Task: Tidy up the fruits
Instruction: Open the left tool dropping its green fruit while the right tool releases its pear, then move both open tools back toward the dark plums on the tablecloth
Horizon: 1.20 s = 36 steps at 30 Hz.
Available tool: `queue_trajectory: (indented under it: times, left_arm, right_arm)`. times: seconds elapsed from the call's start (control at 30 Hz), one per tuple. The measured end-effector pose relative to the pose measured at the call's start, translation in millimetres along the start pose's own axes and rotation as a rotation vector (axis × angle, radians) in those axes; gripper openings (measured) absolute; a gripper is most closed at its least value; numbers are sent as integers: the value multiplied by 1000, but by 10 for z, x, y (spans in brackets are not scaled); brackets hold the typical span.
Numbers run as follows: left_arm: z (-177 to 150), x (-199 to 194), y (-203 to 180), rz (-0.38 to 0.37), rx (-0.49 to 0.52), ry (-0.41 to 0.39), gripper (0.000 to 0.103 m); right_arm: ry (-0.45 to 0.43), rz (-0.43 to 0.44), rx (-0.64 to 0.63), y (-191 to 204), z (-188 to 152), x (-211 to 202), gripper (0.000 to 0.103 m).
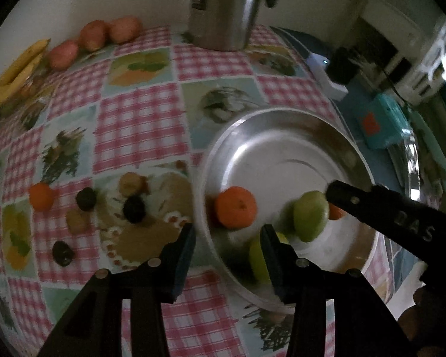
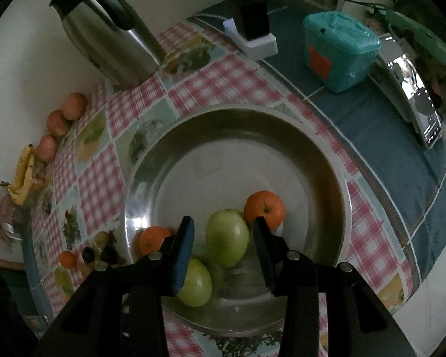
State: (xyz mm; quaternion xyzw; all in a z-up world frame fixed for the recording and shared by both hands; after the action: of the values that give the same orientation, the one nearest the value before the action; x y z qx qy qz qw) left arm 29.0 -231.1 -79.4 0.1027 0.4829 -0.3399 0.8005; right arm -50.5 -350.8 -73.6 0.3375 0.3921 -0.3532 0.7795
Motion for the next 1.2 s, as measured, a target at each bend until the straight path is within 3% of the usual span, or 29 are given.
queue_trajectory:
  times: [0.33,0.8,1.0,1.03,1.1,1.2]
  left_arm:
    - [60,-115,631,104,-176,10,49]
    - [52,-228,1161,133,-362,-1,53]
    - [43,-209,1212,166,-358,11,66]
    - [38,-201,1214,171,-356,14,70]
    - [23,-195,1237,186,-360,19,77]
    - [-13,-182,1309,230,-378,24,85]
  right_arm:
    - [14,14,-19,46,-32,10,42]
    - [-2,59,-103,332,-70,-72,42]
    - [-9,53,-123,388,-88,-95,42]
    - [-5,45,-125,378,-92,-82,43]
    - [2,27,-130,360,-99,-49,62]
    - [3,9,-136,329,-106,-7,70]
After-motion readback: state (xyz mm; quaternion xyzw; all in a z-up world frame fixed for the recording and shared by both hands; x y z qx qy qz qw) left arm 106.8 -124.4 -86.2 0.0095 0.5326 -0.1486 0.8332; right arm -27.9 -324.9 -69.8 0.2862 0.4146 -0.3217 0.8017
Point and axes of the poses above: each gripper's, at about its wrist camera, not at the fingertips, and x roughly the way its jaws point, y to its left, z to its top, the point moved 6 cm from there along x, roughly the way its jaws point, and after that the axes turned 13 degrees about -y, right-handed, at the moved point
